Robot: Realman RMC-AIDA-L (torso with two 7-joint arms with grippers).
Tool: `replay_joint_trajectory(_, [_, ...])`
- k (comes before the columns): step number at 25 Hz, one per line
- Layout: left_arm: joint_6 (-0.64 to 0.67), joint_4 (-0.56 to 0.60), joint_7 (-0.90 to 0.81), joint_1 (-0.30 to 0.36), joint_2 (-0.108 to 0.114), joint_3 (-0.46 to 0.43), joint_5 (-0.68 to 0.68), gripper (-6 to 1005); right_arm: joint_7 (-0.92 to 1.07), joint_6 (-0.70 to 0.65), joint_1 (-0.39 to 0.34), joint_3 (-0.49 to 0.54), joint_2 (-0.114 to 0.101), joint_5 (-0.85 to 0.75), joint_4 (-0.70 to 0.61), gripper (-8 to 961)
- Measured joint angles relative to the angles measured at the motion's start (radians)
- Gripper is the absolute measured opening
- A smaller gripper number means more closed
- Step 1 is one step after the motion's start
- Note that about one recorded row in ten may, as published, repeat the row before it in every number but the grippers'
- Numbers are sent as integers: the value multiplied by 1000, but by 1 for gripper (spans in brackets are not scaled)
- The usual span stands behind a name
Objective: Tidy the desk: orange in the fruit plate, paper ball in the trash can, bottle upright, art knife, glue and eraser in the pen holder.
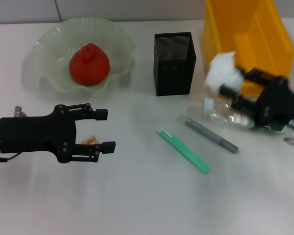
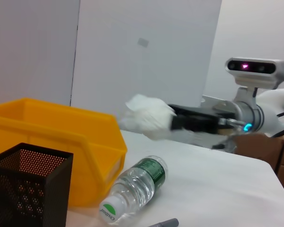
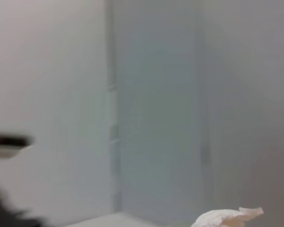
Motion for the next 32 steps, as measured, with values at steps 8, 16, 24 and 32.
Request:
replay_joint_trajectory(8, [11, -3, 3, 1, -3, -2, 0, 813, -49, 124, 31, 202, 2, 2, 48, 546])
replay_joint_trajectory(16, [22, -2, 9, 4, -6, -18, 0, 813, -43, 307, 97, 221, 2, 37, 57, 548])
replay_joint_trajectory(24, [25, 0, 10, 6, -6, -27, 0, 813, -43, 334, 107, 227, 3, 51, 53, 576])
replay_joint_trajectory(32, [25, 0, 10, 2, -6, -36, -1, 812, -27, 305, 95, 220, 1, 89, 53, 823])
